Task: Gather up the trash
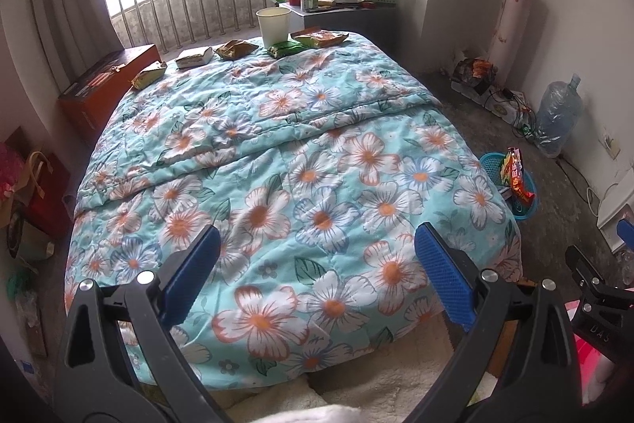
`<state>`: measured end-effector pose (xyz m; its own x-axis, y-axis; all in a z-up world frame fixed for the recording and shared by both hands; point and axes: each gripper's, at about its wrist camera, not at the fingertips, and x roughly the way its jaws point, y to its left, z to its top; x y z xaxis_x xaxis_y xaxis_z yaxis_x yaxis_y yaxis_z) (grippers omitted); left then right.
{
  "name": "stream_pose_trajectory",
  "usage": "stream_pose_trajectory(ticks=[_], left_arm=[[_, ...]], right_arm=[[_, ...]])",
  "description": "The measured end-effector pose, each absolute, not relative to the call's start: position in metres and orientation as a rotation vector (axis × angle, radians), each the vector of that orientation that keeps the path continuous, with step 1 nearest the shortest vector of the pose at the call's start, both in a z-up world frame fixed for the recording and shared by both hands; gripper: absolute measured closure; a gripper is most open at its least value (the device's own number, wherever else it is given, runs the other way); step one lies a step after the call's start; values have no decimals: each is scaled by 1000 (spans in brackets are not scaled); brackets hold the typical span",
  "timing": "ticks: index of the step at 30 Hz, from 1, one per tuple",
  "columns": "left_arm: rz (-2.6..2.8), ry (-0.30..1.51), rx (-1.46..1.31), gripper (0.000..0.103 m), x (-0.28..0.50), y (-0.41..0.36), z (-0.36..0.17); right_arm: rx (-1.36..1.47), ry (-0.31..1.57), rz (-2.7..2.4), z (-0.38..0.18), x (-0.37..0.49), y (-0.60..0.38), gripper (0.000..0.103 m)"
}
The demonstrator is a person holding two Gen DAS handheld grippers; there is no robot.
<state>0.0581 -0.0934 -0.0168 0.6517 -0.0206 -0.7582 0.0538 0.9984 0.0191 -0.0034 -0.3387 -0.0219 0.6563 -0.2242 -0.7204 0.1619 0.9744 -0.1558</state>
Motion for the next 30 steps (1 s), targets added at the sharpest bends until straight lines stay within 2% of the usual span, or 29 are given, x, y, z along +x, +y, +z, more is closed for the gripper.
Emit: stream_pose_trajectory(ticks=[30], left_arm=[[-35,871,36,9,58,-93,-20]], right_arm=[[-79,827,-203,-23,-3,-335,7]])
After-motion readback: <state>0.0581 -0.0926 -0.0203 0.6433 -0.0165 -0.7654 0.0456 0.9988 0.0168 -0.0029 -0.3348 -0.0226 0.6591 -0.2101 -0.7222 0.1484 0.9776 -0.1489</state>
